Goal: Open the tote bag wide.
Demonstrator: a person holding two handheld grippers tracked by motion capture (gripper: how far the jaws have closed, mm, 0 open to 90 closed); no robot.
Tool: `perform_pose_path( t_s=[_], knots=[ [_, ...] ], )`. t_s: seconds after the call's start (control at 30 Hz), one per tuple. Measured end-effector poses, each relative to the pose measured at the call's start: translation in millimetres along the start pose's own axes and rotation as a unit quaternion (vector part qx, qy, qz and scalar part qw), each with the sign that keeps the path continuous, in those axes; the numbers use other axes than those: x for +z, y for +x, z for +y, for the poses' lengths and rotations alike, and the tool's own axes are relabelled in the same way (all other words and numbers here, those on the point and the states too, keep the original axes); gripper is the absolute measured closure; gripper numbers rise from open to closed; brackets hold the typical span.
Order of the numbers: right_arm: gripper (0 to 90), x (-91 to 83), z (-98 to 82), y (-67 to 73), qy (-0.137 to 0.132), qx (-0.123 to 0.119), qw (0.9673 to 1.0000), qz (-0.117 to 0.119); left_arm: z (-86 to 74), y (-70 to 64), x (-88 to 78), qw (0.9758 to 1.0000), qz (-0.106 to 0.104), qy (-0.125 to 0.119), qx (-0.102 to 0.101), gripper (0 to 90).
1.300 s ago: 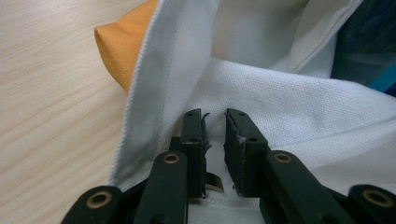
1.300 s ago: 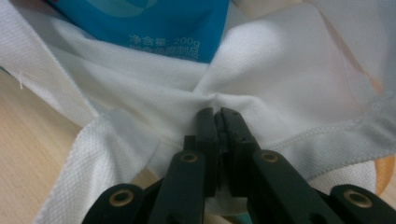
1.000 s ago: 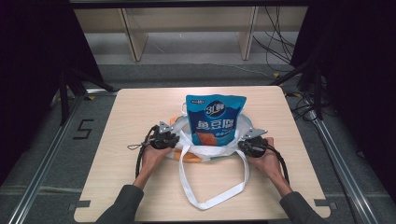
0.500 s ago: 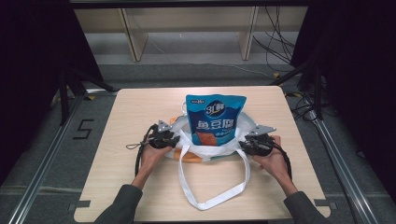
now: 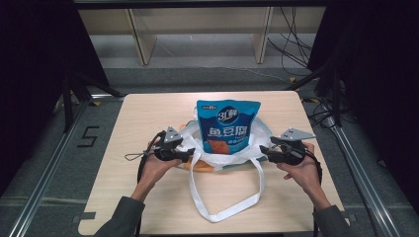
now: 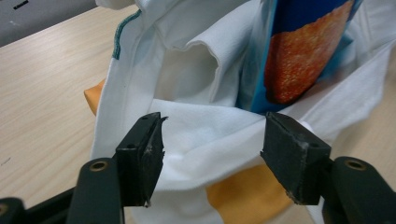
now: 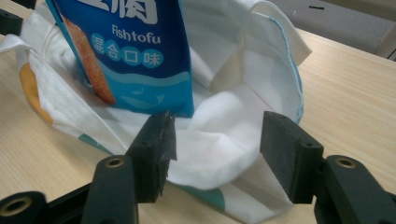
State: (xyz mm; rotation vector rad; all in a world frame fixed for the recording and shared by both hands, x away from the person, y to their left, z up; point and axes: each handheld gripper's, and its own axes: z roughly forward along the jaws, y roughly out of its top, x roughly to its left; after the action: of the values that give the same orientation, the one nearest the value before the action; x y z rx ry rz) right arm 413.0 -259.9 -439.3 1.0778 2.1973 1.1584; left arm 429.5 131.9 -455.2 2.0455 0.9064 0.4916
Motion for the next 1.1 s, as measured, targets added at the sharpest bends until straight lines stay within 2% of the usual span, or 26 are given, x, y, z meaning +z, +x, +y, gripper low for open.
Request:
perform_pose_path(
  t_s=[0.03, 0.07, 0.1, 0.2, 0.23, 0.3, 0.33, 0.4, 0.43, 0.5, 0.53, 0.57, 0.63, 0.67, 0.7, 0.73, 0.8, 0.83, 0.9, 0.93, 1.0, 1.03, 1.1],
  knots=[
    [42.8, -4.6, -1.3, 2.6, 0.005, 0.008, 1.0000, 0.001, -1.5, -3.4, -7.0, 1.0000, -0.001, -0.005, -0.004, 35.9],
    [42.8, -4.6, -1.3, 2.6, 0.005, 0.008, 1.0000, 0.001, -1.5, -3.4, -7.0, 1.0000, -0.001, -0.005, -0.004, 35.2],
    [41.6, -6.2, -2.7, 1.0, -0.002, -0.004, 1.0000, -0.001, -2.6, -7.3, -14.5, 1.0000, -0.002, -0.007, 0.000, 34.9],
    [41.3, -8.8, -5.0, 1.2, -0.002, -0.008, 1.0000, 0.004, -3.8, -8.6, -19.4, 0.9999, -0.004, -0.013, 0.008, 34.4],
    [40.3, -9.7, -7.8, 0.1, -0.007, -0.012, 0.9999, -0.005, -5.6, -10.5, -21.6, 0.9998, -0.003, -0.021, 0.005, 34.4],
    [39.7, -9.9, -9.2, 0.5, -0.003, -0.005, 1.0000, -0.003, -8.5, -13.1, -24.7, 0.9995, -0.002, -0.030, 0.002, 34.3],
    [39.3, -10.6, -10.3, 0.1, 0.003, -0.001, 1.0000, -0.001, -10.5, -14.0, -25.1, 0.9994, -0.008, -0.033, -0.003, 34.3],
    [38.5, -12.0, -12.9, -1.1, 0.002, -0.006, 1.0000, -0.003, -14.6, -14.8, -27.0, 0.9996, -0.006, -0.026, 0.005, 32.6],
    [38.3, -12.5, -13.9, -0.6, 0.003, -0.003, 1.0000, -0.001, -19.3, -17.5, -26.9, 0.9994, -0.008, -0.033, -0.005, 32.4],
    [37.9, -14.7, -14.7, 0.3, 0.006, -0.001, 1.0000, -0.003, -24.2, -20.3, -27.3, 0.9994, -0.011, -0.031, -0.010, 32.0],
    [37.8, -16.4, -16.0, 3.0, 0.011, 0.011, 0.9999, -0.002, -24.2, -20.3, -27.3, 0.9994, -0.011, -0.031, -0.010, 31.9],
    [37.6, -16.5, -16.0, 0.1, 0.008, -0.007, 0.9999, -0.002, -27.9, -22.8, -29.2, 0.9994, -0.019, -0.029, -0.009, 31.7],
    [37.5, -17.5, -16.2, 0.5, 0.009, -0.004, 0.9999, 0.003, -29.1, -22.9, -30.1, 0.9992, -0.026, -0.030, -0.006, 31.4],
    [37.5, -18.4, -16.9, 2.8, 0.007, 0.006, 1.0000, 0.000, -30.8, -25.3, -32.4, 0.9991, -0.028, -0.030, -0.012, 31.2],
    [37.3, -18.2, -17.4, 0.1, -0.001, -0.010, 0.9999, 0.000, -32.3, -26.8, -34.5, 0.9991, -0.030, -0.029, -0.012, 31.0],
    [37.1, -20.7, -18.6, 2.3, 0.009, -0.001, 1.0000, 0.002, -35.2, -30.3, -37.2, 0.9988, -0.029, -0.037, -0.012, 30.6],
    [37.1, -20.3, -19.4, 2.8, 0.006, -0.003, 1.0000, 0.003, -37.9, -31.0, -39.3, 0.9989, -0.031, -0.035, -0.005, 30.5],
    [37.1, -20.6, -20.9, 4.1, 0.009, -0.007, 0.9999, 0.002, -40.4, -33.3, -40.1, 0.9989, -0.027, -0.038, -0.006, 30.5],
    [37.0, -20.6, -23.5, 6.0, 0.014, -0.022, 0.9997, 0.002, -49.0, -39.8, -43.9, 0.9986, -0.031, -0.037, -0.023, 29.4],
    [36.8, -21.1, -24.7, 7.8, 0.016, -0.016, 0.9997, 0.004, -51.8, -41.0, -46.2, 0.9985, -0.032, -0.040, -0.018, 29.0],
    [36.7, -22.3, -25.6, 7.1, 0.012, -0.026, 0.9996, -0.005, -55.0, -42.7, -48.1, 0.9984, -0.034, -0.041, -0.018, 28.5],
    [36.7, -24.2, -27.8, 11.8, 0.018, -0.005, 0.9998, -0.003, -58.2, -44.5, -49.6, 0.9983, -0.035, -0.044, -0.017, 28.0],
    [36.6, -27.3, -33.7, 13.1, 0.016, -0.023, 0.9996, -0.003, -68.5, -50.8, -52.6, 0.9985, -0.035, -0.041, -0.011, 26.6]
  ],
)
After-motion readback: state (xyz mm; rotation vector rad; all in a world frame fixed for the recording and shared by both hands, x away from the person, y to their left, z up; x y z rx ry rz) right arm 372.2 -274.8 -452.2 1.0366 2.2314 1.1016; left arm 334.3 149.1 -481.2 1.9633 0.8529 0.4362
